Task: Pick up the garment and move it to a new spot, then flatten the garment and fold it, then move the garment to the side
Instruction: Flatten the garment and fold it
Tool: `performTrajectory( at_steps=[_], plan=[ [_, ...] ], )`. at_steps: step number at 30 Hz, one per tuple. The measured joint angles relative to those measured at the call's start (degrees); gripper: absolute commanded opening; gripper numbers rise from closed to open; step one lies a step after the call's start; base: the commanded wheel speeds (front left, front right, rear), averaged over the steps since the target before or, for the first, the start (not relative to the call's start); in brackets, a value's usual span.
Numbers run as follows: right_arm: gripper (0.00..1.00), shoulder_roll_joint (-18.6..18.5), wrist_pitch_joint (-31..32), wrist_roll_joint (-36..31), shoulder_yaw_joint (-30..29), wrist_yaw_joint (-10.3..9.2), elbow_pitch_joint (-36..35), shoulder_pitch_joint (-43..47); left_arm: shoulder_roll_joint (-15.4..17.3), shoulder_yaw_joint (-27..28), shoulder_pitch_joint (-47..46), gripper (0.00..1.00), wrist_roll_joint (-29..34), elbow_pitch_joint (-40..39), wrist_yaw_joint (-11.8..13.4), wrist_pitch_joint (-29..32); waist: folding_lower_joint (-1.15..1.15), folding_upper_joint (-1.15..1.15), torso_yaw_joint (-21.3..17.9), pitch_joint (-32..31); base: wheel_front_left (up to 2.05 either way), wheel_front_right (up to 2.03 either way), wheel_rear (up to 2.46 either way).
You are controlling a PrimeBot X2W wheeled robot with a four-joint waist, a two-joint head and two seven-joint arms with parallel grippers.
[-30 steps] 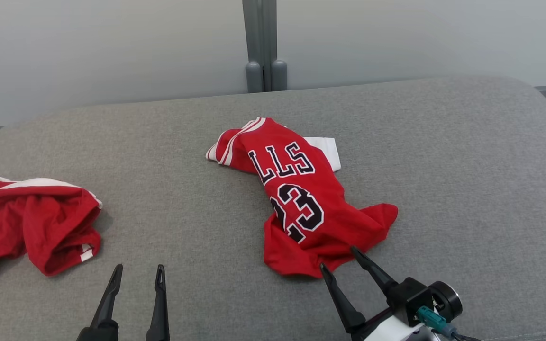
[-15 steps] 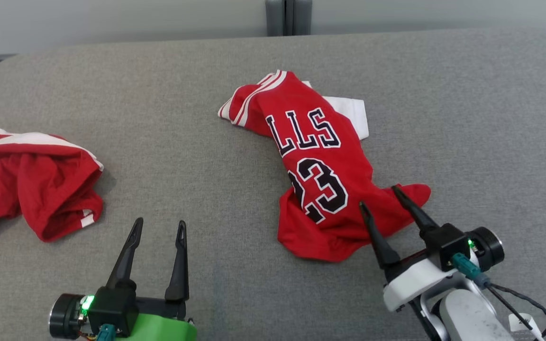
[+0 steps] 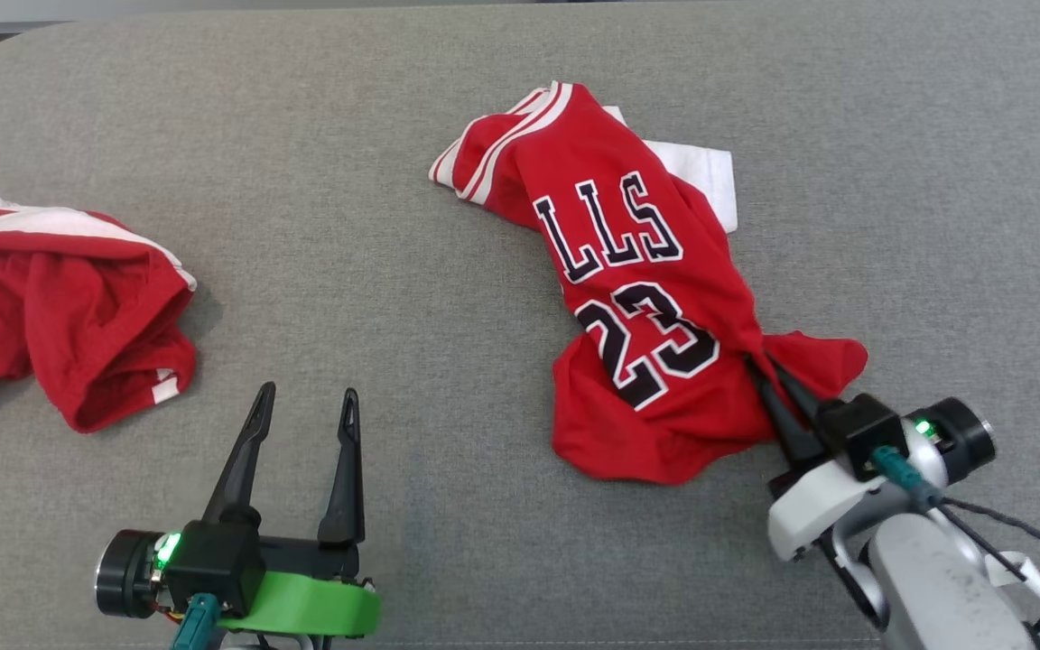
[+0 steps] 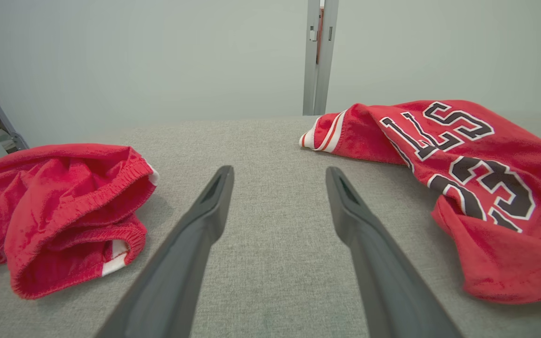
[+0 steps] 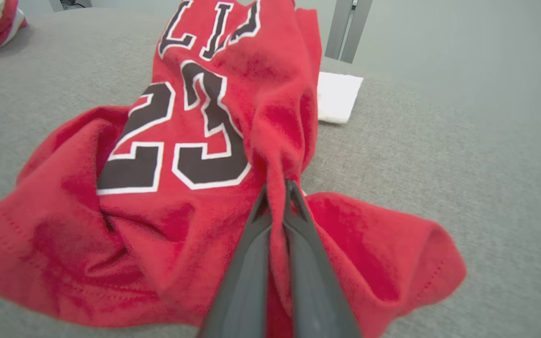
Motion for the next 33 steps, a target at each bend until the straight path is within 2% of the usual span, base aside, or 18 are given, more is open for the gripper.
performTrajectory(
  at_steps=[8,12,14,16,22,27,28,29,33],
  plan=[
    [0.0,-6.43,0.01,-6.2,-7.55,0.0,-15.97,-2.75,-0.02,0.49,0.05,1.0,0.19,-0.24,0.08,0.0,0.0,0.0,-3.24,-1.75,0.0,0.0,0.0],
    [0.0,-7.4,0.0,-7.93,-11.66,0.0,-23.74,-4.68,-0.02,0.58,0.42,1.0,0.47,-0.38,0.04,0.0,0.0,0.0,-5.36,-2.86,0.0,0.0,0.0],
    [0.0,-7.69,0.0,-8.1,-11.85,0.0,-24.83,-4.3,-0.02,0.55,0.47,1.0,0.79,-0.36,0.03,0.0,0.0,0.0,-6.29,-3.38,0.0,0.0,0.0],
    [0.0,-7.94,-0.01,-8.08,-11.59,0.0,-23.31,-2.04,-0.02,0.51,0.48,1.0,0.8,-0.36,0.0,0.0,0.0,0.0,-6.97,-3.98,0.0,0.0,0.0],
    [0.0,-8.09,0.02,-6.28,-11.87,0.0,-9.55,8.08,-0.02,0.3,0.7,1.0,0.8,-0.6,-0.01,0.0,0.0,0.0,-8.27,-5.16,0.0,0.0,0.0],
    [0.0,-7.26,0.01,-4.65,-12.77,0.0,-1.6,10.78,-0.02,-0.04,0.95,1.0,0.9,-0.26,-0.91,-0.01,0.0,0.0,-8.31,-4.97,0.0,0.0,0.0],
    [0.34,-7.09,0.01,-4.11,-12.78,0.0,-0.63,11.0,-0.03,-0.2,0.85,1.0,1.27,0.0,-1.31,0.0,0.0,0.0,-8.41,-4.87,0.0,0.0,0.0],
    [1.0,-6.75,0.01,-3.61,-13.21,0.0,-0.49,10.99,-0.02,-0.37,0.36,1.0,1.37,0.19,-1.59,0.0,0.0,0.0,-8.56,-4.73,0.0,0.0,0.0],
    [1.0,-5.87,0.01,-2.18,-14.38,0.0,-4.88,9.45,0.0,-1.31,-4.55,1.0,2.43,1.57,-3.35,0.0,0.0,0.0,-9.39,-3.83,0.0,0.0,0.0]
  ],
)
